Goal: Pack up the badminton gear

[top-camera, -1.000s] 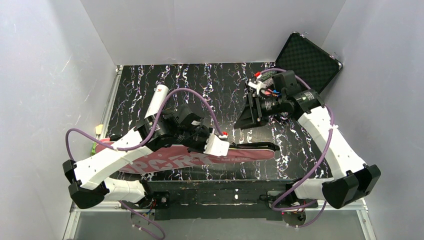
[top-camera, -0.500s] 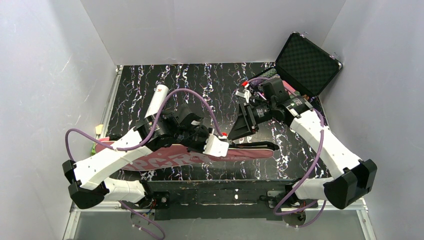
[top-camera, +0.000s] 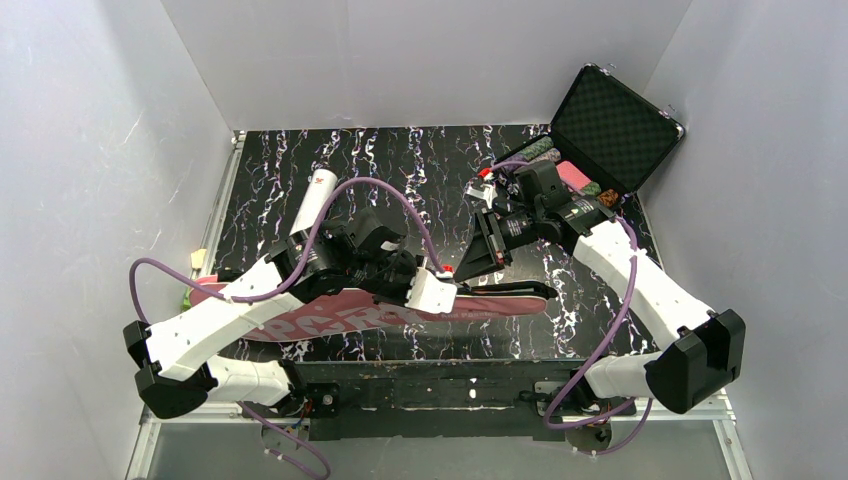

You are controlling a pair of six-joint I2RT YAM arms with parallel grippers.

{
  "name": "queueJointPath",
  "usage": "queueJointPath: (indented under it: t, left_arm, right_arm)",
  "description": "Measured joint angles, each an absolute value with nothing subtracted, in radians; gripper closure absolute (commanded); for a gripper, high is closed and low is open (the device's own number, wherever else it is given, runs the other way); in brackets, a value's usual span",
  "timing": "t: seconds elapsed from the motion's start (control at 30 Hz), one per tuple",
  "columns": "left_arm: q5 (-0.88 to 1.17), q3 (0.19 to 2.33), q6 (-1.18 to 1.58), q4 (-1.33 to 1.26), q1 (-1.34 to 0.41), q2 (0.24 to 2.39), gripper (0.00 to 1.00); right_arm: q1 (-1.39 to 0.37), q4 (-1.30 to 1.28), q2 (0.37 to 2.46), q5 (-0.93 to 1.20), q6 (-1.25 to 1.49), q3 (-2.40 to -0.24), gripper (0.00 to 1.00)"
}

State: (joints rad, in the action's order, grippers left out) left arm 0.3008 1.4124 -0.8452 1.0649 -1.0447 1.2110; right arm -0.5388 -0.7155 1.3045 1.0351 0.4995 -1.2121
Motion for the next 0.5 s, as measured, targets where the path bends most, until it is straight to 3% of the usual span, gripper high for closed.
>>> queueJointPath:
  t: [0.17,0.5]
  left_arm:
    - [0.299,1.412,-0.845,1.065,-1.045,1.211,1.0]
    - [0.295,1.411,-0.845,1.064,-1.045,1.206,1.0]
  right_arm:
    - [-0.539,-0.703,1.304,1.026,0.509,-1.212,0.99]
    - [-0.509,-0.704,1.298,1.008,0.514,-1.212,0.99]
